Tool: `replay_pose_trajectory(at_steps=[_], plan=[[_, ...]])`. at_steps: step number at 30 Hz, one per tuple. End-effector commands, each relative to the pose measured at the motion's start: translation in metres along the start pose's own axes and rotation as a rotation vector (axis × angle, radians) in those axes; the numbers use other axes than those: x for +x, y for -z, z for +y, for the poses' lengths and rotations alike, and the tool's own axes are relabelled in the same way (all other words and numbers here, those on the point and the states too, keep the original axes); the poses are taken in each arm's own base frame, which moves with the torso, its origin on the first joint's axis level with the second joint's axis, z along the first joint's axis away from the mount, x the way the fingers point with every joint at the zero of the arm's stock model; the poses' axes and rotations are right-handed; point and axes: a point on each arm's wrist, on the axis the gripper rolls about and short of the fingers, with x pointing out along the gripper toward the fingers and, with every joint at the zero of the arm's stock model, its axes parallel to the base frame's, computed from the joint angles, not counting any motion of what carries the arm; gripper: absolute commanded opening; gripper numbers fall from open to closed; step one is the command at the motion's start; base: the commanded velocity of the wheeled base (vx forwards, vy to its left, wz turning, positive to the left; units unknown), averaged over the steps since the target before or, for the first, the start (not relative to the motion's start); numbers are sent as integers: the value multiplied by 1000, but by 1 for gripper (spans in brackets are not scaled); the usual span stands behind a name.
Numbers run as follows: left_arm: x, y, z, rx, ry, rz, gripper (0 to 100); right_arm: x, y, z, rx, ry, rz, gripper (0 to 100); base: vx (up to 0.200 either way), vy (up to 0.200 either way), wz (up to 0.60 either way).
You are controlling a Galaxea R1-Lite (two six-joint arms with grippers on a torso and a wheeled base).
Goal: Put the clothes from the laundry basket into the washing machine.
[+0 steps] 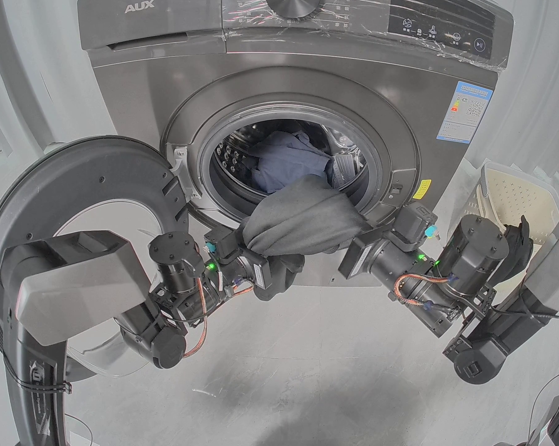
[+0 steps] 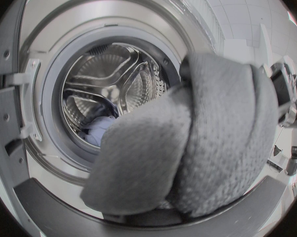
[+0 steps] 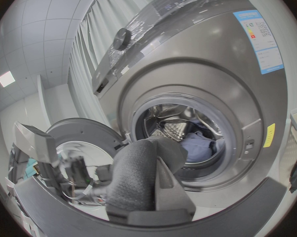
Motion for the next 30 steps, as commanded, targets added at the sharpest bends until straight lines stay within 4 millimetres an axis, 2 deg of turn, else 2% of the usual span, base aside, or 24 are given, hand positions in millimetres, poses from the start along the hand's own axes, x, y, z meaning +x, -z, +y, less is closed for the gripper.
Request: replay_pose_trajectory(at_steps=[1,5,10,16,17,18,21,24,28,29,30], plan=[[-11,-37,-11,-4,19,-65,0,-5,13,-25,-24,71,58,0,0,0,0],[-19,-50,-22,-5,40,-82,0,-4,31,-34,-36,96,111,0,0,0,0],[-32,-67,-32,1,49,-106,0,-3,51,-33,-39,87,166,0,0,0,0],[-38,-77,-36,1,58,-123,0,-1,48,-27,-45,64,154,0,0,0,0],[-38,-77,-36,1,58,-123,0,-1,48,-27,-45,64,154,100,0,0,0],[-38,-77,-36,1,58,-123,0,-1,48,-27,-45,64,154,100,0,0,0],[-41,-80,-36,14,53,-126,0,-5,32,-22,-32,42,117,100,0,0,0],[-53,-82,-36,37,25,-111,0,-18,18,-15,-29,12,109,100,0,0,0],[-79,-102,-40,31,26,-133,0,-55,5,2,-43,-126,155,100,0,0,0],[-80,-103,-40,31,26,-135,0,-56,5,3,-44,-129,157,100,0,0,0],[-88,-111,-40,28,24,-151,0,-72,5,9,-63,-172,188,100,0,0,0]])
